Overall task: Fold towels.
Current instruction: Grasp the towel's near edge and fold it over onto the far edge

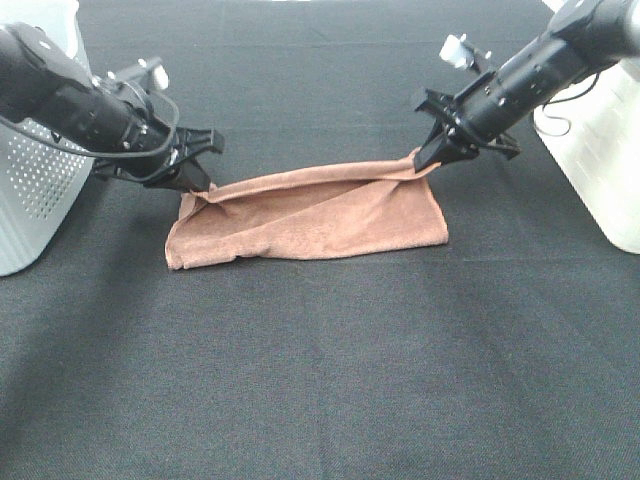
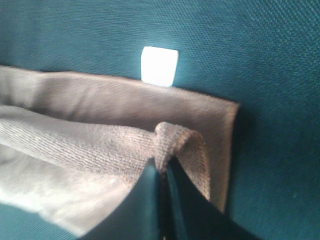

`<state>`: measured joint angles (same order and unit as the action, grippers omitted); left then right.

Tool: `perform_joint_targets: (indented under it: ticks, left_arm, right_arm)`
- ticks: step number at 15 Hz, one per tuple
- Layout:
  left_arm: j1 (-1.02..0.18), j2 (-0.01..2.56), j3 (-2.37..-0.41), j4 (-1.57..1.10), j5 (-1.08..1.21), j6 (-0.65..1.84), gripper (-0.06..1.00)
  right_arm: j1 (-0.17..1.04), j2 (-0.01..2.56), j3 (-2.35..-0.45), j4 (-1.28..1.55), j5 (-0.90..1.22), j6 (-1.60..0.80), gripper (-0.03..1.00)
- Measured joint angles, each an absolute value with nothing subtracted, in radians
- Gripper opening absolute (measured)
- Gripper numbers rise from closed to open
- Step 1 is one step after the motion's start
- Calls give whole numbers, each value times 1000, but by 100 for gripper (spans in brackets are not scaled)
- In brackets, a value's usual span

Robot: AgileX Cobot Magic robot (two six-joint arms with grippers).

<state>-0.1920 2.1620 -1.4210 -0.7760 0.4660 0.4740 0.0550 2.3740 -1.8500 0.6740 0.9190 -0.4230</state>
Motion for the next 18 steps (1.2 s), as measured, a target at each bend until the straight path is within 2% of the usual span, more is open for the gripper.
perform_joint_targets:
  ticks: [2,3,4,6,7,8,10,13,18]
  left_arm:
    - [-192,2193,-1436,-775,414,467,1]
    - [-192,2202,-1436,-775,400,467,5]
    - [-192,2210,-1436,-775,396,467,14]
    - [-194,2209,-1436,-775,397,467,44]
    - [-195,2204,-1436,-775,403,467,57]
    - [-194,2191,-1436,-750,427,467,76]
    - [-190,2169,-1436,-674,463,434,82]
    - [-172,2162,-1438,-567,522,251,83]
    - [-170,2215,-1440,-585,553,180,83]
  right_arm:
    - [55,2387,-1850,667,895,-422,3]
    - [55,2387,-1852,667,882,-421,14]
    - [55,2387,-1852,668,882,-421,28]
    - [54,2387,-1852,670,898,-421,59]
    - [54,2387,-1852,671,920,-418,68]
    - [54,2387,-1852,664,961,-382,74]
    - [54,2366,-1852,584,1006,-292,76]
    - [54,2329,-1852,483,1085,-231,77]
    - [54,2327,-1852,472,1102,-217,77]
